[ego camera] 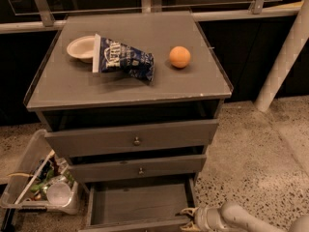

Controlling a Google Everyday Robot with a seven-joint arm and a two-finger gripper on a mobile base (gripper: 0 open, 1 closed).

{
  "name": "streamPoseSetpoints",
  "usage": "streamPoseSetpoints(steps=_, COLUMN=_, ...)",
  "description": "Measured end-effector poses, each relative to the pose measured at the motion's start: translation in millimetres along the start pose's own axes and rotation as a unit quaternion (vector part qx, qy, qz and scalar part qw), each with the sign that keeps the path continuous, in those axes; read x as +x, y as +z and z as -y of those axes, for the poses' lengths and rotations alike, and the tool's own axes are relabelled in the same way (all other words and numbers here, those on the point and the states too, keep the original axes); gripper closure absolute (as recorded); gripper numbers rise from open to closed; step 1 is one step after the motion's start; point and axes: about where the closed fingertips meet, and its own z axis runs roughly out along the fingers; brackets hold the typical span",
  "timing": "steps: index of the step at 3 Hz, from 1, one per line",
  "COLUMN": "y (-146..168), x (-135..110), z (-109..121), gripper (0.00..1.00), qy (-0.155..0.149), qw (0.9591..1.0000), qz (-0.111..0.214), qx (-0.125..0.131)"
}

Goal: Open bottom drawer

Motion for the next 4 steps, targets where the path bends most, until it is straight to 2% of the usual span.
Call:
streamPoseSetpoints(steps=2, y=0.1, x=0.0, z=0.0, gripper=0.13, qy=0.000, qw=1.0000, qz=0.000, qx=0.000)
streamPoseSetpoints(steps=3, y=0.1, x=0.0, z=-0.1, gripper=0.00, qy=0.000, qw=1.0000, qz=0.000, qx=0.000)
streamPoseSetpoints(steps=4, y=0.1, x=-0.1, z=-0.1, gripper=0.00, qy=0.000, qw=1.0000, qz=0.000, qx=0.000)
